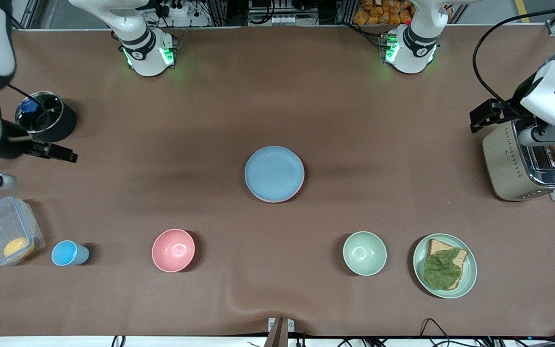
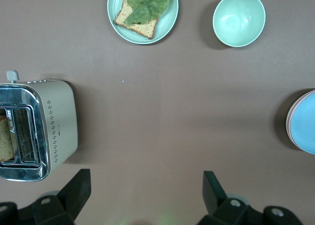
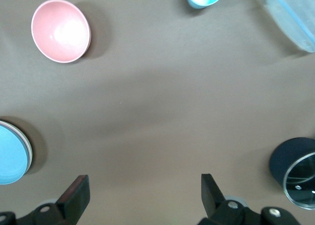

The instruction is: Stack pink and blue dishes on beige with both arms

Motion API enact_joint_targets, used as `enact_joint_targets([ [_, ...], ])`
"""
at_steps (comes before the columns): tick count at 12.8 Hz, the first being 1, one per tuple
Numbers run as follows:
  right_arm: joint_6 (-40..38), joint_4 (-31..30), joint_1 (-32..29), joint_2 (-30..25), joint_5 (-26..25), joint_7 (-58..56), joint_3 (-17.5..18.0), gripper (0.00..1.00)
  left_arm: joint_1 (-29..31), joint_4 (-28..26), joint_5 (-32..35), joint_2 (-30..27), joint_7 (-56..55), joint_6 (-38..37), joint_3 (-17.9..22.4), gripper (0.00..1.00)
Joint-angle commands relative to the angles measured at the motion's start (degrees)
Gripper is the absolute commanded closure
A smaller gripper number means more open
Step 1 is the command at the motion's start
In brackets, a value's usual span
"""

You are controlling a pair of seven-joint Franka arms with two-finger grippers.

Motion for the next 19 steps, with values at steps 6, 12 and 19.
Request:
enact_joint_targets([
  [6, -4.78, 4.30, -1.22, -4.37, -4.94, 0.06, 0.21, 0.00, 0.37, -2.89, -2.68, -4.40, 1.22, 1.00, 0.32, 0.00],
  [12, -5.40, 5.45, -1.23, -4.46, -4.58, -3.44, 0.39, 0.00, 0.37, -1.75, -2.32, -4.05, 1.22, 0.99, 0.94, 0.00],
  [19, -5.14, 5.45, -0.88, -4.37, -4.67, -3.81, 0.65, 0.00, 0.02, -1.66, -2.33, -3.87, 1.04, 0.91, 0.41, 0.00],
])
